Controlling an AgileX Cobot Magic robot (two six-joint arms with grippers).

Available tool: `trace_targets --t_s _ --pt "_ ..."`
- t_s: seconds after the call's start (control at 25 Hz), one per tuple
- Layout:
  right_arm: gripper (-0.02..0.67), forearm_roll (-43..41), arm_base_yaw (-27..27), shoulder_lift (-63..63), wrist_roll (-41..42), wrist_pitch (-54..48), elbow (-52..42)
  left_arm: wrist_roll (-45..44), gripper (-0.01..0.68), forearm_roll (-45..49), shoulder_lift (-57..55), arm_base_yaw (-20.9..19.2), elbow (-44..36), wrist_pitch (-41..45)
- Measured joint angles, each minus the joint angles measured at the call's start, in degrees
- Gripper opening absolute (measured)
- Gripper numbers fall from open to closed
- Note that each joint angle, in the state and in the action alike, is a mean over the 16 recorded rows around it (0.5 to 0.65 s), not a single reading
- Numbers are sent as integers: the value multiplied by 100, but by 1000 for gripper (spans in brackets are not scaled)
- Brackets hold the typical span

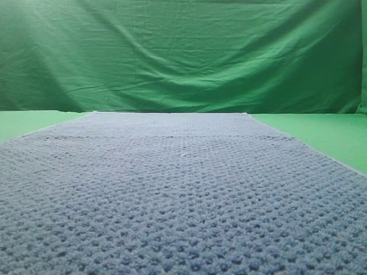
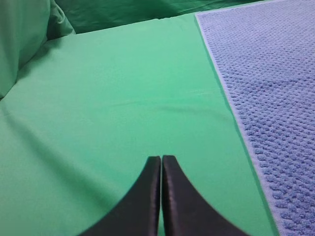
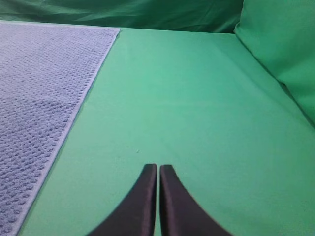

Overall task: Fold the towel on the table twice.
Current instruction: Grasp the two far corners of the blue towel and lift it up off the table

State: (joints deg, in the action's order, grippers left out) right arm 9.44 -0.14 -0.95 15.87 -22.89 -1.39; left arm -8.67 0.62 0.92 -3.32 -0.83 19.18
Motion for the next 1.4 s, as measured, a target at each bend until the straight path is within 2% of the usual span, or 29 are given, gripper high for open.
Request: trace_targets --t_s 0.92,1.2,1.4 --pt "0 -74 0 0 90 3 0 0 0 -79 0 0 -1 -88" --pt "0 -71 0 0 208 209 -4 0 0 -649 0 0 -2 -864" --pt "0 447 0 0 255 690 -8 3 0 -1140 0 0 -3 -1643"
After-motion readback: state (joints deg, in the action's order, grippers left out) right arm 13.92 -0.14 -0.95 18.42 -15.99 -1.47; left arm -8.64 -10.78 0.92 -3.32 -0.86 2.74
